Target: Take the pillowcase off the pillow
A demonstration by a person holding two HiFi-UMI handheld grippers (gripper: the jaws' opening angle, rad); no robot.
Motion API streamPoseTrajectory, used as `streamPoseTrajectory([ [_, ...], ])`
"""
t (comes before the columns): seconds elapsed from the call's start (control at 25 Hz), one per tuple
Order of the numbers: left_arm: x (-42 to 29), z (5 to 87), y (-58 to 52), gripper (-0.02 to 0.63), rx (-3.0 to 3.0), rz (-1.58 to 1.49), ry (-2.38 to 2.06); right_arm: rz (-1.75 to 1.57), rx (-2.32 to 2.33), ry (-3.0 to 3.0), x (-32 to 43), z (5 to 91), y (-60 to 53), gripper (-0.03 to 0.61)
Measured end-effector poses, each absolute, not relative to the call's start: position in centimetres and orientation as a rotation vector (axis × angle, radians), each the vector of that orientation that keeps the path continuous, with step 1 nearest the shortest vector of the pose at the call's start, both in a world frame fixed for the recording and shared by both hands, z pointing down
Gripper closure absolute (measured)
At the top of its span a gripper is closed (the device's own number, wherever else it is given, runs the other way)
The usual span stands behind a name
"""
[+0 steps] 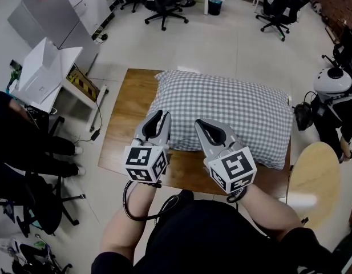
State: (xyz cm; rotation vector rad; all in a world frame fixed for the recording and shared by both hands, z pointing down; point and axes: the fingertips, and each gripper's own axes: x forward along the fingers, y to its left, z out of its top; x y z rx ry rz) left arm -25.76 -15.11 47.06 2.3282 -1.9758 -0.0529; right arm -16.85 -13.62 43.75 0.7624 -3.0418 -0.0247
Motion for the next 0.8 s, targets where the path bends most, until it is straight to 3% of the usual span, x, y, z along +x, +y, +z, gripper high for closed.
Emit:
streamPoseTrajectory([
  [0.8,-40.7,54.5,-27.9,0.368,2.093,-0.074,-1.813,0.069,0.755,-2.967,-28.5,44.6,-25.3,0.578],
])
